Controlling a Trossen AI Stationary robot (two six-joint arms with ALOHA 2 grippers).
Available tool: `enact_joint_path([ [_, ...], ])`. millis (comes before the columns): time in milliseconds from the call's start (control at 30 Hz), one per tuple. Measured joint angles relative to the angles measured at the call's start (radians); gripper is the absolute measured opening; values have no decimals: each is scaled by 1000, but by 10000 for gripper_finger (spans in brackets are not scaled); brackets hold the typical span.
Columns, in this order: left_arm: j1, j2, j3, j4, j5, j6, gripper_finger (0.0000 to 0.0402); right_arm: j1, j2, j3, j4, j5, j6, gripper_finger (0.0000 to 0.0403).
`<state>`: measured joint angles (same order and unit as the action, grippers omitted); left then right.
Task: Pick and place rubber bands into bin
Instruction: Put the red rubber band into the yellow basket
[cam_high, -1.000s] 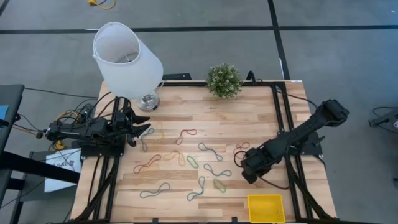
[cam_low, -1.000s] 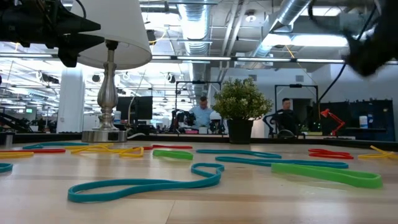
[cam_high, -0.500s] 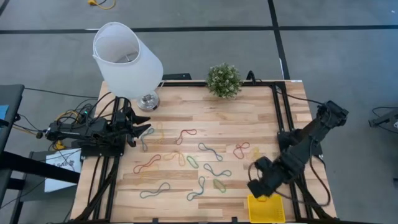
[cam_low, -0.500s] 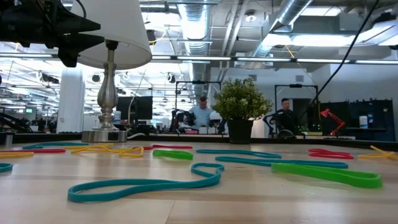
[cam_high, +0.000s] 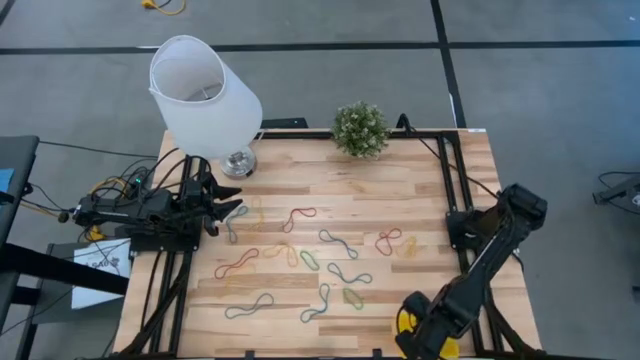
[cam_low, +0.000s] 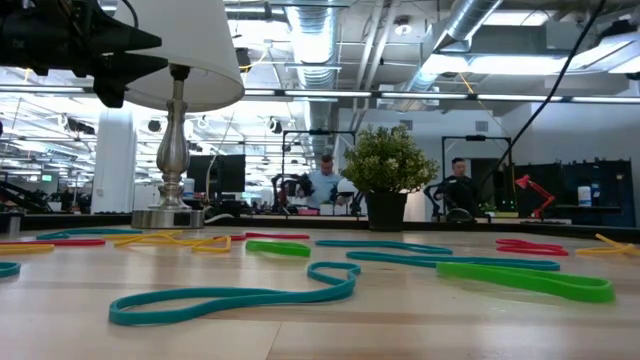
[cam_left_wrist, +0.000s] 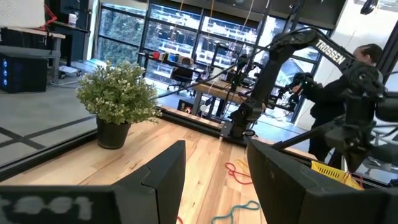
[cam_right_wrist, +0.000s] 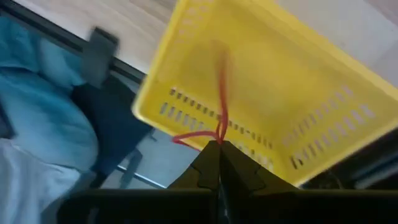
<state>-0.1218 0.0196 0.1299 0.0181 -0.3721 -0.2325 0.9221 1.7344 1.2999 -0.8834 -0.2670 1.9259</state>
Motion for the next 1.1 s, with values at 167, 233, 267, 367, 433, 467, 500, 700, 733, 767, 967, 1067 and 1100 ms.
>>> enact_joint_path([
  [167,0,0,0,5,0,0,162,-22,24,0,-116,-127,-24,11],
  [233,0,0,0,5,0,-1,162,-29,21,0,-119,-125,-66,12],
  [267,0,0,0,6,0,-3,162,-35,18,0,-115,-123,-85,9],
  [367,0,0,0,24,0,-16,162,-58,-3,0,-114,-118,-99,3],
  [433,0,0,0,35,0,-18,162,-73,-9,1,-109,-100,-113,4],
  [467,0,0,0,37,0,-18,162,-81,-10,0,-105,-95,-136,4],
  [500,0,0,0,37,0,-18,162,-89,-11,0,-101,-96,-163,2],
  [700,0,0,0,40,1,-17,162,-129,-13,0,-111,-99,-266,1],
  [733,0,0,0,40,1,-17,162,-135,-13,0,-111,-98,-275,1],
  [767,0,0,0,40,1,-17,162,-140,-13,0,-111,-96,-281,1],
  [967,0,0,0,41,1,-17,162,-159,-13,0,-59,-58,-278,1],
  [1067,0,0,0,41,2,-17,162,-165,-13,0,-15,-44,-278,1],
  [1100,0,0,0,41,2,-17,162,-167,-13,0,-10,-44,-277,1],
])
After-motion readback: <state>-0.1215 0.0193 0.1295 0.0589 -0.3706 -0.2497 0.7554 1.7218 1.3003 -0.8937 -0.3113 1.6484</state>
